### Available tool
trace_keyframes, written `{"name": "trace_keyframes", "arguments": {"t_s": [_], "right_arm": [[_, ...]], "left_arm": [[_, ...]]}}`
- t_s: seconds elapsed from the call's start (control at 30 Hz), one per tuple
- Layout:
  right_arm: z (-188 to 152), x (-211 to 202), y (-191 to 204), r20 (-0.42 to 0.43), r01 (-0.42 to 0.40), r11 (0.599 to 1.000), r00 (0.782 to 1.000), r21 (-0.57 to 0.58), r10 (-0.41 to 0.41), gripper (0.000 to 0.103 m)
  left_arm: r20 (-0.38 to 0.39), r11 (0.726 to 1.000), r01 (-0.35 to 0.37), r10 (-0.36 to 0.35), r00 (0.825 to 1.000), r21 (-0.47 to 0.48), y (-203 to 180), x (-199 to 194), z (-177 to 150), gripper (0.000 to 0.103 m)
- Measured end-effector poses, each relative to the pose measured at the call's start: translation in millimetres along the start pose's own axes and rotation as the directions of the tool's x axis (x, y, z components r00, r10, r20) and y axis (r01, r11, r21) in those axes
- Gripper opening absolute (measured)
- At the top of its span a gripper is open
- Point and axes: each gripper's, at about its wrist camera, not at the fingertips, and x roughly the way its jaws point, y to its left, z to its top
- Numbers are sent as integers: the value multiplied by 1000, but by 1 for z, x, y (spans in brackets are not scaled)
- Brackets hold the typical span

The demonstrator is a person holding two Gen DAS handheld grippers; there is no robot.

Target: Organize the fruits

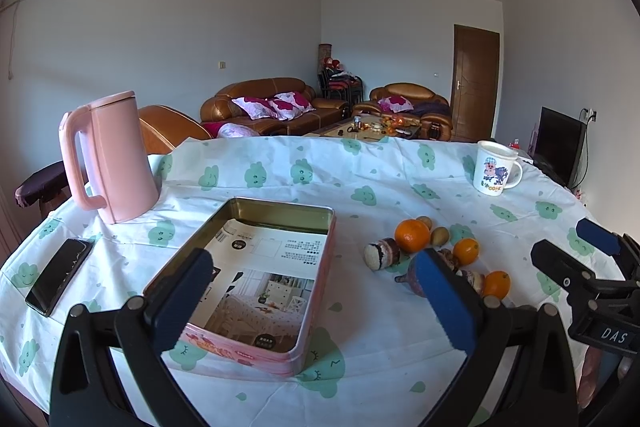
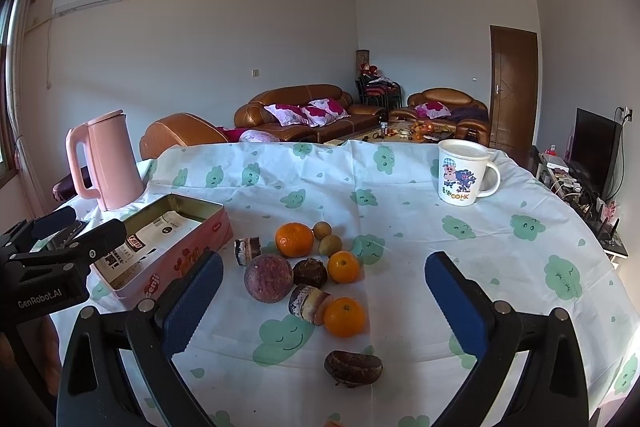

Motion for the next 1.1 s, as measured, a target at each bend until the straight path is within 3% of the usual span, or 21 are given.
{"name": "trace_keyframes", "arguments": {"t_s": [0.53, 0.63, 0.77, 0.83, 0.9, 0.97, 1.07, 1.1], "right_arm": [[-20, 3, -7, -9, 31, 999, 999, -33, -32, 102], [-32, 10, -13, -42, 66, 996, 997, -57, -68, 102], [-53, 22, -26, -109, 40, 999, 993, -33, -43, 101], [-60, 29, -29, -143, 25, 999, 989, -24, -28, 96], [-64, 35, -30, -177, -3, 1000, 984, -18, 0, 80], [-66, 41, -30, -207, -20, 1000, 978, -12, 17, 73], [-72, 49, -28, -249, -20, 1000, 968, -16, 15, 71], [-73, 51, -29, -259, -30, 1000, 966, -7, 27, 63]], "left_arm": [[-17, 1000, 15, -15, 1000, 2, -3, 5, -13, 103], [-41, 999, 37, -37, 998, 7, -13, 15, -21, 103], [-66, 998, 59, -57, 996, 27, -25, 22, -27, 103], [-82, 996, 79, -76, 994, 32, -30, 26, -28, 103], [-98, 995, 95, -92, 991, 36, -34, 31, -28, 103], [-116, 993, 110, -104, 988, 38, -38, 35, -28, 103], [-134, 991, 131, -126, 983, 29, -40, 40, -27, 103], [-136, 990, 137, -132, 982, 28, -42, 40, -26, 103]]}}
